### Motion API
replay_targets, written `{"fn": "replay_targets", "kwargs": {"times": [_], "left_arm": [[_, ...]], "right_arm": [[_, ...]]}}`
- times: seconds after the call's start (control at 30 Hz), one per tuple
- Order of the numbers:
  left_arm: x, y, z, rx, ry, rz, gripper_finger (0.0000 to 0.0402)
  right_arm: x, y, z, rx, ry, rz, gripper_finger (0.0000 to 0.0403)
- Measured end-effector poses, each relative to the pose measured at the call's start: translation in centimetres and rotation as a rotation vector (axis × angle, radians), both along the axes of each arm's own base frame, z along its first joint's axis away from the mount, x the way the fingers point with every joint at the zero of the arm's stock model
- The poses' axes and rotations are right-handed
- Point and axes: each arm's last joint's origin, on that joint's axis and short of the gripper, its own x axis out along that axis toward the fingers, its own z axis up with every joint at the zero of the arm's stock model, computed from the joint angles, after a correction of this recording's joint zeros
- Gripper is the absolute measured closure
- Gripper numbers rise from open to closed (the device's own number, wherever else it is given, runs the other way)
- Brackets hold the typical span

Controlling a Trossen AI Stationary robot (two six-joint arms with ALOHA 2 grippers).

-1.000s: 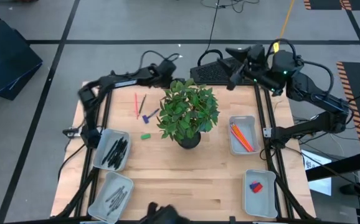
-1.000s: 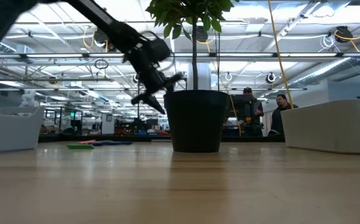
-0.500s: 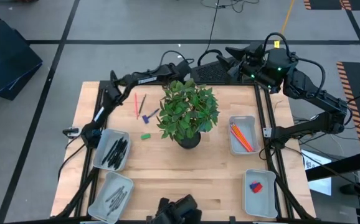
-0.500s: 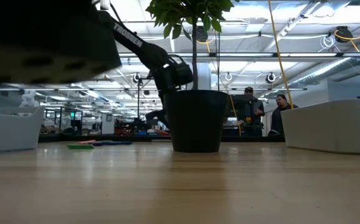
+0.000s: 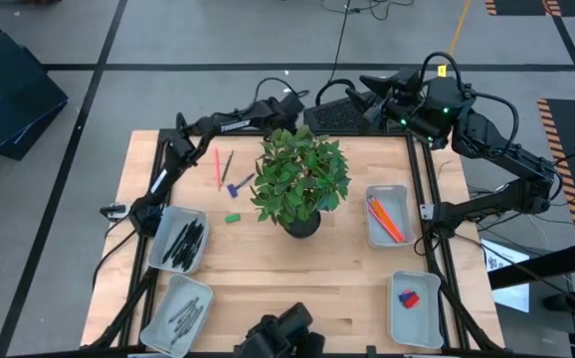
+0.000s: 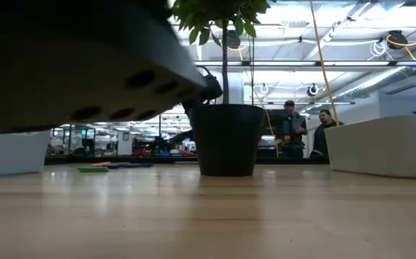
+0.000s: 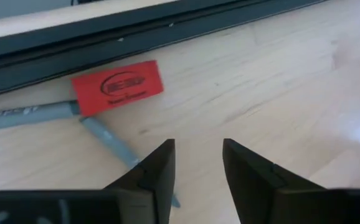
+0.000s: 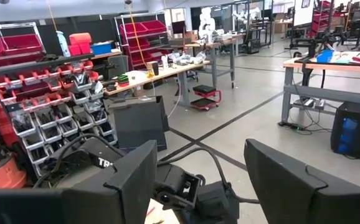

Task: Sort crayons/erasers/pens/pencils in bins
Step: Adjust the gray crayon

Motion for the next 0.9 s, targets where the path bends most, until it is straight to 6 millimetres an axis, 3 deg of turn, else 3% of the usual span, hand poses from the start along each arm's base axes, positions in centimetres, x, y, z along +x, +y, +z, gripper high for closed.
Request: {"fn": "replay_targets", "kwargs": {"times": [0.13, 0.3, 0.53, 0.9], "left_arm": [[-0.8, 0.5, -0.7, -0.044, -0.005, -0.002, 0.0283], [-1.6, 1.4, -2.5, -0.087, -0.095, -0.034, 0.0332], [-1.7, 1.9, -2.3, -0.125, -0.146, 0.002, 0.0393], [-3.1, 2.2, -2.8, -0.174, -0.053, 0.05, 0.0397]], "right_arm": [[0.0, 0.0, 0.0, 0.011, -0.009, 0.0, 0.017], [0.0, 0.0, 0.0, 0.011, -0.008, 0.0, 0.017], [0.0, 0.0, 0.0, 0.006, -0.004, 0.001, 0.017], [0.0, 0.0, 0.0, 0.006, -0.004, 0.003, 0.017]]}}
